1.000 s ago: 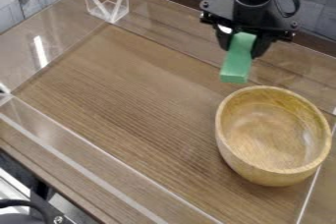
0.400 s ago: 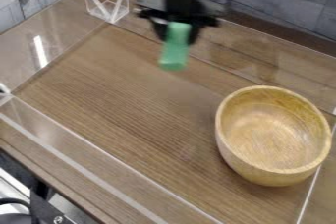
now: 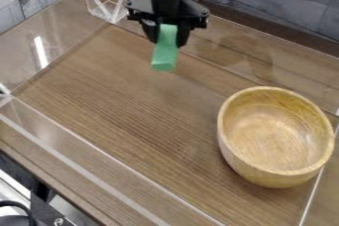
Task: Move green object from inside the wooden bowl to the table next to it
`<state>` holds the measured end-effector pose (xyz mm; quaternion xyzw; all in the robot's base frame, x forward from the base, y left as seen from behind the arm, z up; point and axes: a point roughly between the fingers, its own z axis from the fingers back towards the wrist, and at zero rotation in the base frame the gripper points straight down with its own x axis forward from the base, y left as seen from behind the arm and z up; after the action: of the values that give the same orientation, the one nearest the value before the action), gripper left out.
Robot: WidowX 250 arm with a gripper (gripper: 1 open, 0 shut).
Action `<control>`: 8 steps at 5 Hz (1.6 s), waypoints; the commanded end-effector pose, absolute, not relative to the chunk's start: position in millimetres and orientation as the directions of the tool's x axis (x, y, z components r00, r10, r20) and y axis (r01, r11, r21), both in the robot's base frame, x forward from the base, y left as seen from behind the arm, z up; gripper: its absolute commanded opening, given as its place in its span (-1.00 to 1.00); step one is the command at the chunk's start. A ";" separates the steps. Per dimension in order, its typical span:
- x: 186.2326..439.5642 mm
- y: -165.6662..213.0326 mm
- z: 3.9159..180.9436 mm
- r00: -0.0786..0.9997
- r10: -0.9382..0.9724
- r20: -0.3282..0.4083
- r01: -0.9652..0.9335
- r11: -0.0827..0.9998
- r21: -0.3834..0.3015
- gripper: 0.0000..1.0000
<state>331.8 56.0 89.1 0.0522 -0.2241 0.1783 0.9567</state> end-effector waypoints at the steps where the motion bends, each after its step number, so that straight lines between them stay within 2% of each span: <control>1: 348.0 54.1 107.3 0.808 0.326 0.491 -0.378 0.926 0.006 -1.00; 3: 363.1 44.9 103.0 0.823 0.318 0.470 -0.370 0.929 0.018 -1.00; 5: 372.4 56.3 105.6 0.820 0.338 0.462 -0.393 0.919 0.027 -1.00; 7: 357.9 64.9 100.5 0.866 0.210 0.453 -0.252 0.967 0.032 -1.00; 8: 366.0 71.4 100.5 0.880 0.163 0.446 -0.199 0.979 0.036 -1.00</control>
<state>356.3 67.4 81.4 0.0358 -0.1972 0.0936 0.9752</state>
